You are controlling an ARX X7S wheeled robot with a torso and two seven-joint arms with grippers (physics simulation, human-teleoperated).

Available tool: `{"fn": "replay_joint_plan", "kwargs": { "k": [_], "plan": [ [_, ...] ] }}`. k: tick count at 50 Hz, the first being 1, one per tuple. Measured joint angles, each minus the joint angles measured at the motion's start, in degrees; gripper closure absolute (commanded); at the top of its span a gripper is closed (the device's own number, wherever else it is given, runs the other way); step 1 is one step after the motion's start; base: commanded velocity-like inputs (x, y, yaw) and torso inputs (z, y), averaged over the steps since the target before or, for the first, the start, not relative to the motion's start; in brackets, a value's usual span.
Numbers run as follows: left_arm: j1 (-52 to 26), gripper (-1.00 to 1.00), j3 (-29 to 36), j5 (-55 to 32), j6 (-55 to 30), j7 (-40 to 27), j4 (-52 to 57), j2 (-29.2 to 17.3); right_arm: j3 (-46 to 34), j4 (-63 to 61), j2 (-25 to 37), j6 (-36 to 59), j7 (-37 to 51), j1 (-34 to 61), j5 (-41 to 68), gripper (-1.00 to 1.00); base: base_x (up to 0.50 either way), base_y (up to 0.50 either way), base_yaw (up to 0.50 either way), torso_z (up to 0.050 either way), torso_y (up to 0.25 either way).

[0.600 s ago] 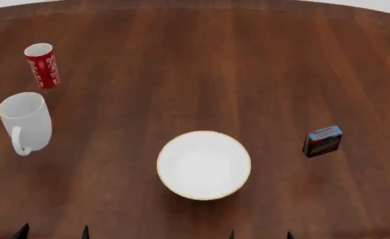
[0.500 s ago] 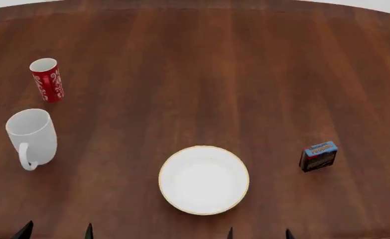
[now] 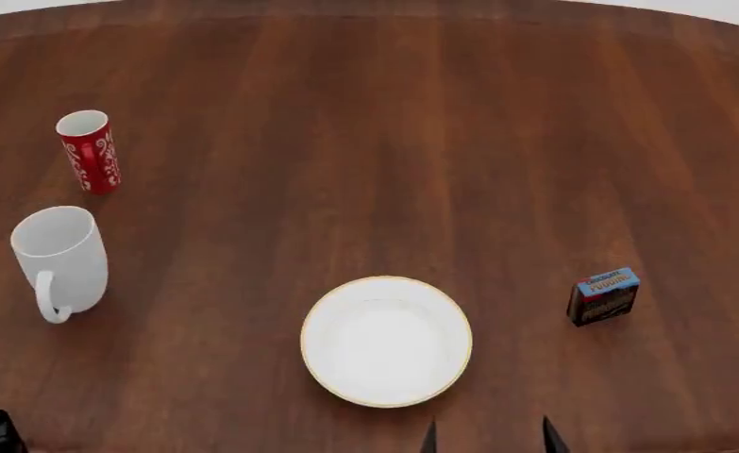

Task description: Put the white mug on the plate.

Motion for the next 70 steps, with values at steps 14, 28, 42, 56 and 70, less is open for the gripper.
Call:
{"fn": "replay_joint_plan", "kwargs": {
  "k": [14, 28, 42, 56, 70],
  "plan": [
    [5.08, -1.0, -14.97, -2.05, -9.29, -3.77, 17.21, 0.14, -1.44, -3.01, 1.49, 1.81, 0.67, 0.3, 1.15, -1.0, 0.0, 0.0, 0.0, 0.0, 0.0],
    [14.16, -1.0, -29.37, -9.65, -3.12, -5.07, 20.18, 2.76, -3.65, -13.7, 3.75, 12.77, 0.52, 2.65, 1.22, -1.0, 0.0, 0.0, 0.0, 0.0, 0.0],
    [17.97, -1.0, -27.2, -10.9, 3.16, -7.16, 16.12, 2.23, -2.39, -26.82, 4.24, 36.02, -1.0, 10.9, 8.28, -1.0, 0.0, 0.0, 0.0, 0.0, 0.0],
    [17.93, -1.0, -22.76, -10.02, 4.42, -8.93, 13.88, 0.47, -0.53, -30.29, 2.89, 50.04, -0.77, 18.07, 13.49, -1.0, 0.0, 0.0, 0.0, 0.0, 0.0],
    [17.53, -1.0, -20.5, -10.25, 5.21, -9.83, 12.26, -0.93, 0.87, -30.94, 1.64, 57.68, 0.04, 23.34, 17.06, -1.0, 0.0, 0.0, 0.0, 0.0, 0.0]
  ]
}}
